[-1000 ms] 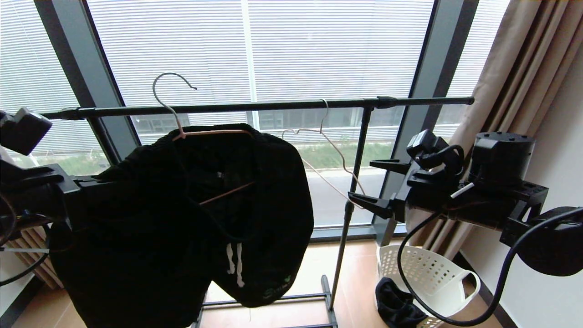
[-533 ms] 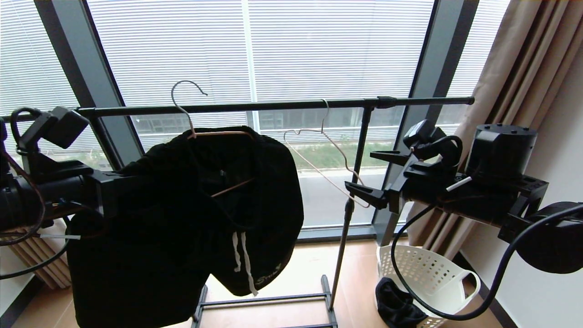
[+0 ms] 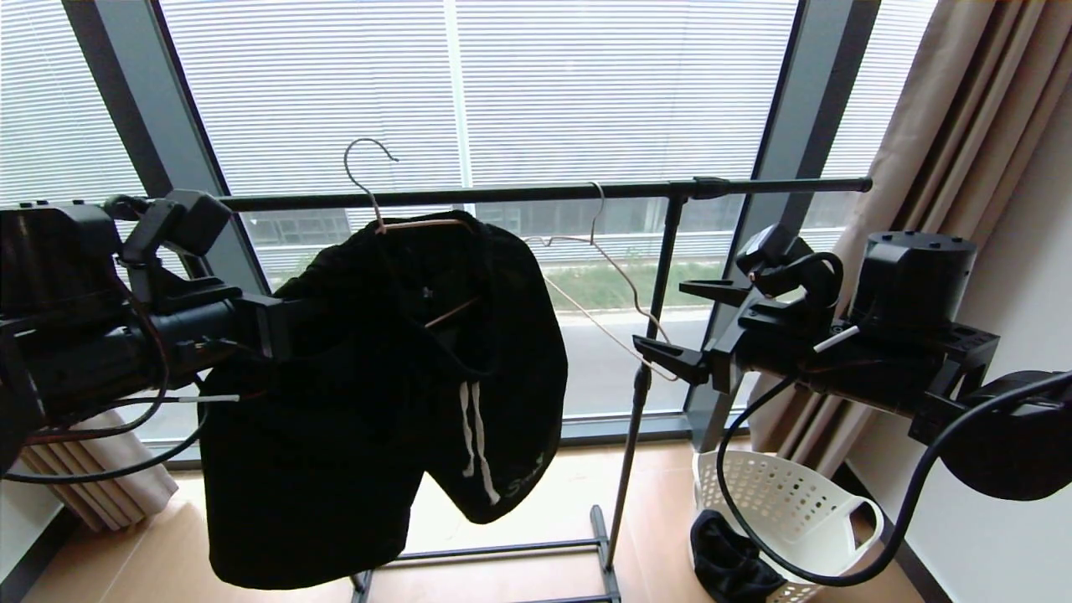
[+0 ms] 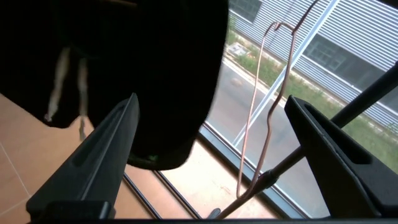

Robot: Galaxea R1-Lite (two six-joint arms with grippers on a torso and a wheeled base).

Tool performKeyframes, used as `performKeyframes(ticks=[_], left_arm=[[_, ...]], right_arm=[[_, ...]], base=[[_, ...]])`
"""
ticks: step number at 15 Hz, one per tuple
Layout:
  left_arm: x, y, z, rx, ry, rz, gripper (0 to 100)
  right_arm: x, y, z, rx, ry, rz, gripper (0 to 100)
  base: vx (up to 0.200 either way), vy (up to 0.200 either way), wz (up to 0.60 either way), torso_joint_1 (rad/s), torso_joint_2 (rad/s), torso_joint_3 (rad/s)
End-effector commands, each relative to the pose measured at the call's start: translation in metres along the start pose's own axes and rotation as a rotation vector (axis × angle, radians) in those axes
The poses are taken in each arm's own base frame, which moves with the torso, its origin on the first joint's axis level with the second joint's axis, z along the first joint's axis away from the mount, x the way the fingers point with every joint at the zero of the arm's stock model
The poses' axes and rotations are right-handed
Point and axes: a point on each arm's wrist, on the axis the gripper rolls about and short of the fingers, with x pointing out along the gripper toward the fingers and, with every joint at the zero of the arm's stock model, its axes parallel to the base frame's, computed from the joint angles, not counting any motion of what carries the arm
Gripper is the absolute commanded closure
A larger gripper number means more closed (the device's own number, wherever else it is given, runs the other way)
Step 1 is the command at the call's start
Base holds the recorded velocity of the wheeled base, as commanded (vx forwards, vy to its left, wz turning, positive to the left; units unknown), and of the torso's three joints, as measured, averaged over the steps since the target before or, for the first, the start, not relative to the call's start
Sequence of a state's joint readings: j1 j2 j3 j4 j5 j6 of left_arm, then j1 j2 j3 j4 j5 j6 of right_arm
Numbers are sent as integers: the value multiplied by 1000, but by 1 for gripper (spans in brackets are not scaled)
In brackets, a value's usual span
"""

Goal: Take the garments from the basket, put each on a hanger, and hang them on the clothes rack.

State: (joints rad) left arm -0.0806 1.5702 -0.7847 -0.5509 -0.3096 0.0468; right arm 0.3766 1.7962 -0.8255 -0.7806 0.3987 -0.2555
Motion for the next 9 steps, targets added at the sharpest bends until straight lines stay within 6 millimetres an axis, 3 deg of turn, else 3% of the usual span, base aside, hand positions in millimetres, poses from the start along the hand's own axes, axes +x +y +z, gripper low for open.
performKeyframes(ticks=[1, 4, 9], left_arm=[[27, 1, -17, -26, 29, -7, 100], [35, 3, -19, -20, 9, -4, 100], [66, 14, -27, -28, 32, 62, 100]], right_arm=[[4, 0, -4, 3, 10, 0, 0], [3, 0, -3, 3, 9, 0, 0], [3, 0, -4, 4, 12, 1, 0]], base=[[0, 0, 0, 0, 0, 0], [0, 0, 0, 0, 0, 0], [0, 0, 0, 0, 0, 0]])
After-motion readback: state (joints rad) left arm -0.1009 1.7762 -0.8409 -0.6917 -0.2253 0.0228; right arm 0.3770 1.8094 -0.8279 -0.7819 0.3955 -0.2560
